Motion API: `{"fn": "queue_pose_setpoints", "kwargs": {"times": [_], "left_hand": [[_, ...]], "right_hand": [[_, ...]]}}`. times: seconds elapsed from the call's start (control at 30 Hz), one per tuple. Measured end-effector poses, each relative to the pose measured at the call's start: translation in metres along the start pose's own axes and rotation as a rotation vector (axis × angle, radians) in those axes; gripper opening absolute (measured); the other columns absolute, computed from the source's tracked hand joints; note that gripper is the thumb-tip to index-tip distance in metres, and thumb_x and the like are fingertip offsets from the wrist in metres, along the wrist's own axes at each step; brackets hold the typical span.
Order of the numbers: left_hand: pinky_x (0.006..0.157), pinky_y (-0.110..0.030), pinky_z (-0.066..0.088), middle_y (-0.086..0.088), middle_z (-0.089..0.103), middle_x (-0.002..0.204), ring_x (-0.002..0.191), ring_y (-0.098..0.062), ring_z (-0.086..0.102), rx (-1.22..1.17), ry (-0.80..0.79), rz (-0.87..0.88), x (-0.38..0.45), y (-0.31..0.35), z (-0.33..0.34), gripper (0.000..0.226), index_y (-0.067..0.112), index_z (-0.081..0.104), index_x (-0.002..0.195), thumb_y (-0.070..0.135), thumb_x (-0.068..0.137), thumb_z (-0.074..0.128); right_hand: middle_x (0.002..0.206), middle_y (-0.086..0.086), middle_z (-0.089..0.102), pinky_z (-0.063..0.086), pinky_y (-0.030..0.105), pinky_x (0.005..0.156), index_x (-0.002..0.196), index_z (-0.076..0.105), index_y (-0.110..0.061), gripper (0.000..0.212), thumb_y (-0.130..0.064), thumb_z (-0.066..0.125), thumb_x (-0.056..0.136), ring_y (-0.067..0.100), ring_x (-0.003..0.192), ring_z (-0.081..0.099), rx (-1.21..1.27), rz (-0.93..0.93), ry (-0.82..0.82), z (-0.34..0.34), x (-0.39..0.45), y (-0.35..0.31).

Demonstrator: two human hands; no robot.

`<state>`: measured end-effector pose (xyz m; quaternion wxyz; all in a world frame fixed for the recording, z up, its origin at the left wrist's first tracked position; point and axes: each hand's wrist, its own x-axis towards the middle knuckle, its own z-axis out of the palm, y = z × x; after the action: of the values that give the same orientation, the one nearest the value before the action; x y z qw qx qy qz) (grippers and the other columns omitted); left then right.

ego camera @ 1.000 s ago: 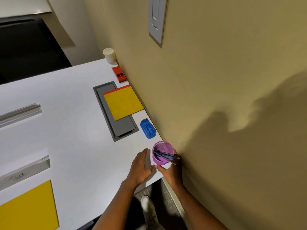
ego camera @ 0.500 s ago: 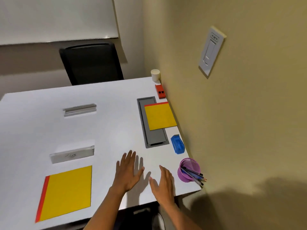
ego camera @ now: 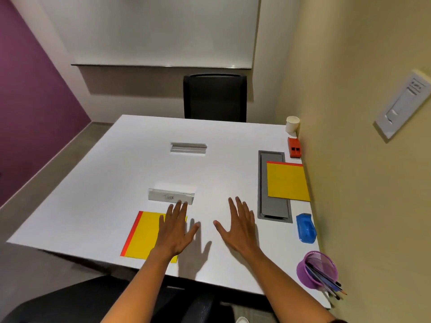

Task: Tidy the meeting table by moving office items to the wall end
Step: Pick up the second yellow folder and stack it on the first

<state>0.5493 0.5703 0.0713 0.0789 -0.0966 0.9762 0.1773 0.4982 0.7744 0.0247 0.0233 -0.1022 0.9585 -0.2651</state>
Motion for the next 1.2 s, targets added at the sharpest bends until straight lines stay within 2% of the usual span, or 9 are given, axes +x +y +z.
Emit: {"fn": "queue_pose_setpoints", "kwargs": {"times": [0.33,0.6,0.7,0.83,0.93,1.07,1.2], "left_hand": [[0.120,-0.049,0.002,0.002,-0.007,0.163,0.150,-0.021,-0.008,-0.087,0.046,-0.001,-0.015,-0.083,-0.055,0.076,0.024,0.000,0.154,0.059,0.095,0.034],[0.119,-0.052,0.002,-0.001,-0.006,0.163,0.150,-0.024,-0.007,-0.089,-0.056,0.074,-0.009,-0.172,-0.085,0.077,0.025,0.001,0.154,0.059,0.094,0.035],[0.119,-0.053,0.003,-0.002,-0.005,0.163,0.150,-0.025,-0.005,-0.089,-0.094,0.069,0.000,-0.191,-0.087,0.078,0.024,0.001,0.154,0.061,0.094,0.035],[0.118,-0.054,0.006,-0.004,0.000,0.163,0.150,-0.027,-0.001,-0.106,-0.207,0.063,0.015,-0.211,-0.080,0.077,0.025,0.003,0.154,0.060,0.094,0.036],[0.118,-0.054,0.014,-0.008,0.011,0.162,0.149,-0.029,0.009,-0.076,-0.273,0.048,0.031,-0.223,-0.069,0.075,0.022,0.009,0.154,0.059,0.094,0.038],[0.110,-0.052,0.033,-0.012,0.036,0.151,0.137,-0.032,0.035,-0.128,-0.421,0.057,0.046,-0.237,-0.047,0.067,0.020,0.022,0.150,0.053,0.096,0.041],[0.106,-0.048,0.040,-0.013,0.044,0.142,0.128,-0.034,0.045,-0.138,-0.530,-0.012,0.056,-0.253,-0.019,0.068,0.019,0.023,0.149,0.050,0.094,0.048]], "right_hand": [[0.164,0.000,0.000,0.004,0.046,0.122,0.155,0.005,-0.026,0.089,-0.072,0.040,0.087,0.024,0.152,0.001,-0.040,-0.004,-0.035,0.025,-0.005,-0.095],[0.164,0.004,0.007,0.012,0.046,0.121,0.155,0.009,-0.022,0.087,-0.067,0.044,0.089,0.026,0.151,0.009,0.018,0.135,-0.038,0.057,-0.009,-0.166],[0.163,0.006,0.010,0.017,0.046,0.120,0.154,0.012,-0.021,0.085,-0.063,0.047,0.090,0.028,0.149,0.013,0.059,0.220,-0.034,0.063,-0.010,-0.178],[0.163,0.007,0.010,0.021,0.047,0.118,0.155,0.011,-0.020,0.082,-0.059,0.046,0.092,0.031,0.148,0.015,0.065,0.309,-0.110,0.080,-0.011,-0.184],[0.162,0.007,0.011,0.024,0.047,0.117,0.155,0.011,-0.018,0.080,-0.056,0.047,0.094,0.032,0.147,0.018,0.053,0.353,-0.180,0.098,-0.006,-0.182],[0.159,0.010,0.018,0.028,0.044,0.116,0.154,0.013,-0.015,0.077,-0.049,0.049,0.096,0.032,0.144,0.025,0.117,0.428,-0.266,0.128,-0.004,-0.177],[0.154,0.014,0.027,0.032,0.040,0.113,0.152,0.018,-0.010,0.073,-0.042,0.052,0.096,0.033,0.139,0.034,0.180,0.489,-0.325,0.160,-0.006,-0.174]]}}
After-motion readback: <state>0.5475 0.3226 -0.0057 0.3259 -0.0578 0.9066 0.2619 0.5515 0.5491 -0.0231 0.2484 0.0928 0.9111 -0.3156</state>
